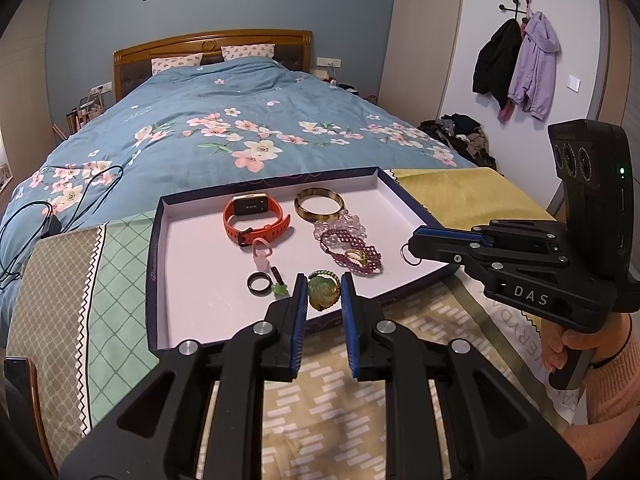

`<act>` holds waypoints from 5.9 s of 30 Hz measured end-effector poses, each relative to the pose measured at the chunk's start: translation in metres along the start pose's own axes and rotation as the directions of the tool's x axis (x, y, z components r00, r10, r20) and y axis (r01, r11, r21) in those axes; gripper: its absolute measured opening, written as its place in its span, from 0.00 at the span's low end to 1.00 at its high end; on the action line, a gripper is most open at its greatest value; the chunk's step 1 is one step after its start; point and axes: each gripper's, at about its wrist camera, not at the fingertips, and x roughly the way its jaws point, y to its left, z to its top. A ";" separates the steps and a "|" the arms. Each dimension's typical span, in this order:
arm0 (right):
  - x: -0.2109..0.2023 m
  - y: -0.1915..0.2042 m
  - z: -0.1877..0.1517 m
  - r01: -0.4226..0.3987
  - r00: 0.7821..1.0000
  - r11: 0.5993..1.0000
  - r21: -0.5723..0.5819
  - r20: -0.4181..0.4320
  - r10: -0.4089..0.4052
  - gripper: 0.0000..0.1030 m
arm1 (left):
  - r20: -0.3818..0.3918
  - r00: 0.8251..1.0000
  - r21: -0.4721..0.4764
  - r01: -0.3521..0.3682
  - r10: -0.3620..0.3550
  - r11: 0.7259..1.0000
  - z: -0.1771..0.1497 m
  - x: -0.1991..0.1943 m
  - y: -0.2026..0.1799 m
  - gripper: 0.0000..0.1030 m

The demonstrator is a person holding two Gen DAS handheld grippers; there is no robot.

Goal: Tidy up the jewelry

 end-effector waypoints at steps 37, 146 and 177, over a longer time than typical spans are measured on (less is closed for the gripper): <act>0.040 -0.010 0.001 0.051 0.996 0.999 -0.004 -0.069 -0.052 0.04 | -0.042 0.998 -0.053 -0.039 0.036 0.998 0.003 0.037 0.024 0.17; -0.105 0.038 -0.059 0.315 0.836 0.946 0.082 0.447 -0.318 0.93 | 0.450 0.840 -0.142 -0.268 0.303 0.953 -0.058 -0.128 -0.024 0.94; -0.123 0.054 -0.066 0.327 0.801 0.941 0.083 0.504 -0.323 0.93 | 0.495 0.811 -0.160 -0.269 0.313 0.950 -0.068 -0.155 -0.030 0.94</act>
